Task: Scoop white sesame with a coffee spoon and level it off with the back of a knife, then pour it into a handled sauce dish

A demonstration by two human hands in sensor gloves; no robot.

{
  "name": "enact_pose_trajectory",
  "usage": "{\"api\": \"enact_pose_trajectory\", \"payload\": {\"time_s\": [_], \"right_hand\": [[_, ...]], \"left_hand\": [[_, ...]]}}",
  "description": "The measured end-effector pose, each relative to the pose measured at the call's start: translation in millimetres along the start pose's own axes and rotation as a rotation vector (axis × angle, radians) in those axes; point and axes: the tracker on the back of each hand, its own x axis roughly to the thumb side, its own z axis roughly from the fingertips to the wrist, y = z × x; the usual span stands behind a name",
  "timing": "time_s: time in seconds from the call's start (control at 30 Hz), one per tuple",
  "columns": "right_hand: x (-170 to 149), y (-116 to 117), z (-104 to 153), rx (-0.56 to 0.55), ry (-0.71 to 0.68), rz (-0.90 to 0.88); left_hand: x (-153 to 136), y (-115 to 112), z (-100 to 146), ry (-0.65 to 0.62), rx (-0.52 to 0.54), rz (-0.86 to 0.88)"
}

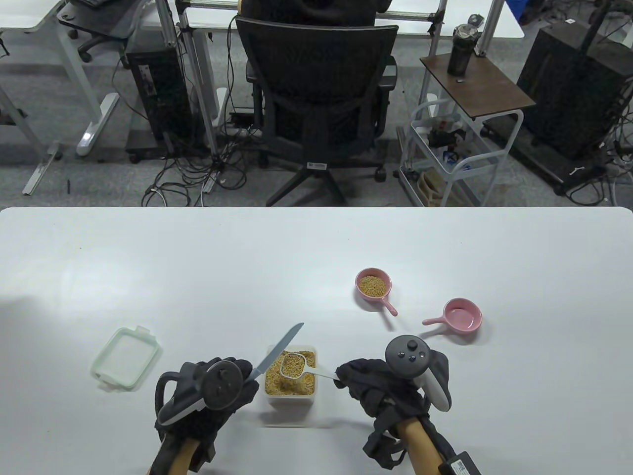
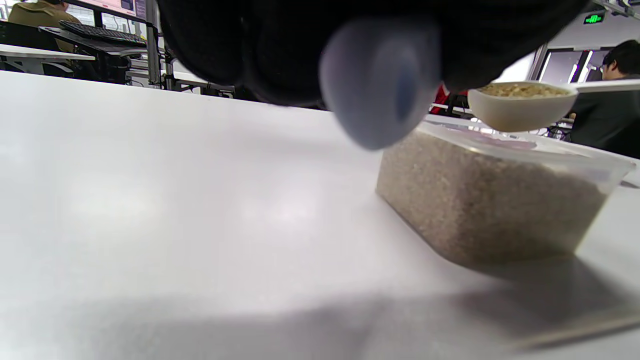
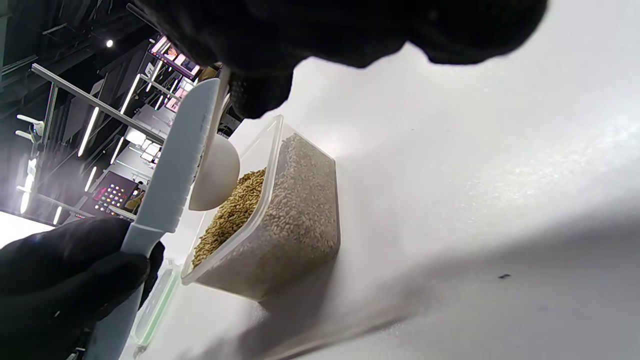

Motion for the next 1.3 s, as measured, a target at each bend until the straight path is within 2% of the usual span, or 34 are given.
{"api": "enact_pose_trajectory", "payload": {"time_s": [0.2,0.33,0.53,0.57,0.67,0.9,1.07,1.3], "right_hand": [[-0.7,-1.3,0.4,-0.008,0.004,-0.006],[-0.7,-1.8,0.2,-0.008,0.006,-0.005],[-0.7,-2.7,0.0,-0.008,0.006,-0.006],[-0.6,-2.8,-0.2,-0.007,0.005,-0.006],[-0.4,-2.9,-0.1,-0.006,0.004,-0.004],[-1.2,-4.9,0.2,-0.012,0.005,-0.013],[-2.2,-4.1,-0.1,-0.009,0.015,-0.015],[-1.8,-3.1,-0.3,-0.007,0.017,-0.009]], "left_hand": [[-2.9,0.4,0.8,0.045,0.037,-0.018],[-1.9,-7.3,-5.4,0.061,-0.072,-0.090],[-6.0,-0.9,-1.7,0.066,0.011,-0.040],[-6.2,-1.9,-2.3,0.067,0.006,-0.037],[-5.2,-11.1,-8.3,0.071,-0.098,-0.082],[-7.9,-5.0,-3.5,0.091,-0.009,-0.041],[-15.9,-11.1,-6.4,0.159,-0.042,-0.115],[-32.7,-22.5,-12.0,0.326,-0.048,-0.092]]}}
